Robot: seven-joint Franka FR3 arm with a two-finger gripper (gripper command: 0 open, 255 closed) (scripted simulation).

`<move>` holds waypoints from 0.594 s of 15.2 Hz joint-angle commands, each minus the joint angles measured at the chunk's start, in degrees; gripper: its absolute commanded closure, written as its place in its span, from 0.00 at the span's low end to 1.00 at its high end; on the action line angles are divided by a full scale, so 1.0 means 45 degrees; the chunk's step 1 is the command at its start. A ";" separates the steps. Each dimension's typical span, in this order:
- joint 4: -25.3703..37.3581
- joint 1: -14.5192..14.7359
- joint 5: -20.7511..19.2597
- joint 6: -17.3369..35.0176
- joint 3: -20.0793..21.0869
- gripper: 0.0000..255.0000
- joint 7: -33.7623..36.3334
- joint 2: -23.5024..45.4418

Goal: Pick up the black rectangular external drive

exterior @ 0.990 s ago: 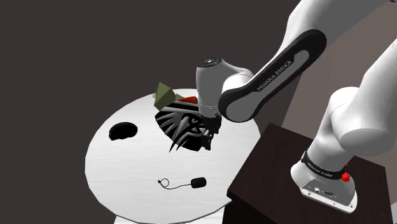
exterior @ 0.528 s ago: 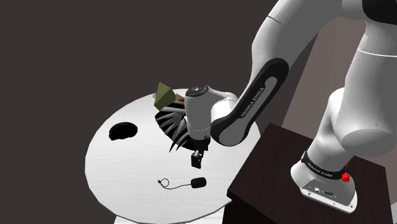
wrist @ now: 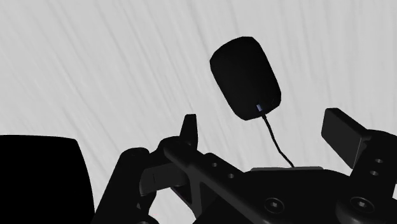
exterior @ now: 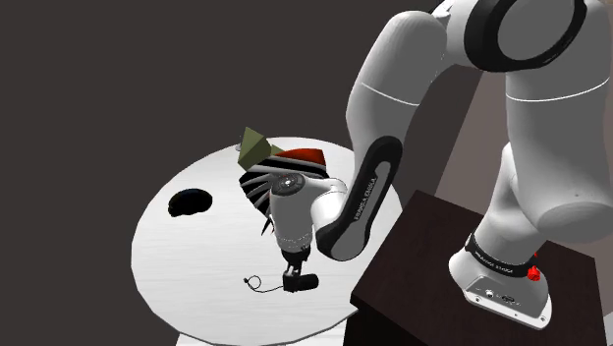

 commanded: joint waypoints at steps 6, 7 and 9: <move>0.0479 0.0650 -0.0696 0.0953 -0.0745 0.00 0.0541 0.1399; 0.0519 0.0699 -0.0738 0.1025 -0.0804 0.00 0.0576 0.1507; 0.0509 0.0697 -0.0734 0.1021 -0.0801 1.00 0.0573 0.1495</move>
